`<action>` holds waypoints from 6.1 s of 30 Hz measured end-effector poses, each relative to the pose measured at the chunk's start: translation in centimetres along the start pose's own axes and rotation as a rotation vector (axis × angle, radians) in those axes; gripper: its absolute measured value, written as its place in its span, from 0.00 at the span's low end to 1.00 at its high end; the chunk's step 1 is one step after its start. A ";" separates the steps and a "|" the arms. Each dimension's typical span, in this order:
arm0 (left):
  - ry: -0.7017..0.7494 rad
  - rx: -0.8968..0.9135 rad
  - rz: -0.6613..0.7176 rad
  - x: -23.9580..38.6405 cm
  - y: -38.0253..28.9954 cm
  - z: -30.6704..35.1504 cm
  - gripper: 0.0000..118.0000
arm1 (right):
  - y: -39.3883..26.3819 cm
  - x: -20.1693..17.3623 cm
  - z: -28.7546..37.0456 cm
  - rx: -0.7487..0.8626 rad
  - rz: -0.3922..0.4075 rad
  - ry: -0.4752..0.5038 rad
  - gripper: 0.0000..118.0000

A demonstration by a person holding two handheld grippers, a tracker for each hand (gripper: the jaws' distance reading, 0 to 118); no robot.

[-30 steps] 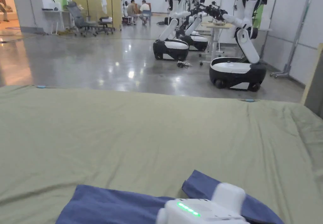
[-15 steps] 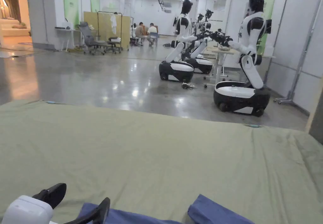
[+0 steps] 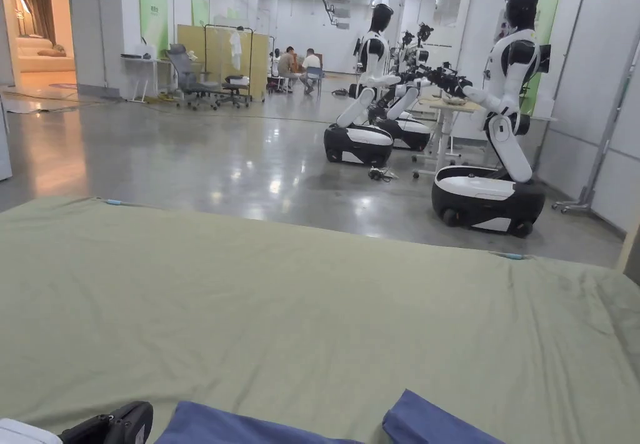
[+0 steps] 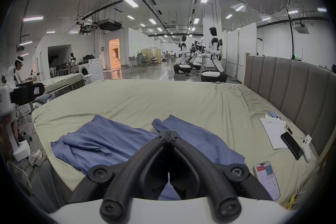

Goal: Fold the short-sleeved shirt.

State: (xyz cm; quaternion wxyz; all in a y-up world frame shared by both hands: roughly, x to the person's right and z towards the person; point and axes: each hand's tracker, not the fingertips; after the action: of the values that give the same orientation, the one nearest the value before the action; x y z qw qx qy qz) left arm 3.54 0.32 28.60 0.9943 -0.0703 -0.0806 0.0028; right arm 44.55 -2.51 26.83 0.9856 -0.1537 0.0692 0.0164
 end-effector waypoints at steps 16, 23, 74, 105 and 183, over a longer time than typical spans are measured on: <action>-0.116 -0.530 0.291 -6.3 -1.0 -18.4 0.65 | -1.8 2.6 -0.1 -0.041 -0.056 -0.002 0.00; 0.039 -0.767 0.288 -7.7 -6.0 -27.4 0.64 | -3.2 5.2 0.2 -0.084 -0.069 -0.055 0.00; -0.067 -0.220 0.250 -9.2 12.4 -16.4 0.05 | 7.3 11.4 0.7 0.050 -0.408 -0.023 0.07; 0.180 0.015 0.130 -11.7 30.0 -28.0 0.05 | 35.6 13.4 -18.2 0.175 -0.025 -0.242 0.07; 0.066 -0.154 0.177 -6.9 -1.0 1.3 0.02 | 0.2 3.9 -0.2 -0.039 -0.093 -0.022 0.00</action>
State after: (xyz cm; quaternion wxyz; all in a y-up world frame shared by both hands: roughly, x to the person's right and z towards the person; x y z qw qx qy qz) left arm -3.46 -0.64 28.95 0.9839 -0.1534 -0.0411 0.0821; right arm 48.38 -2.33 25.99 0.9828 -0.1757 0.0508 -0.0263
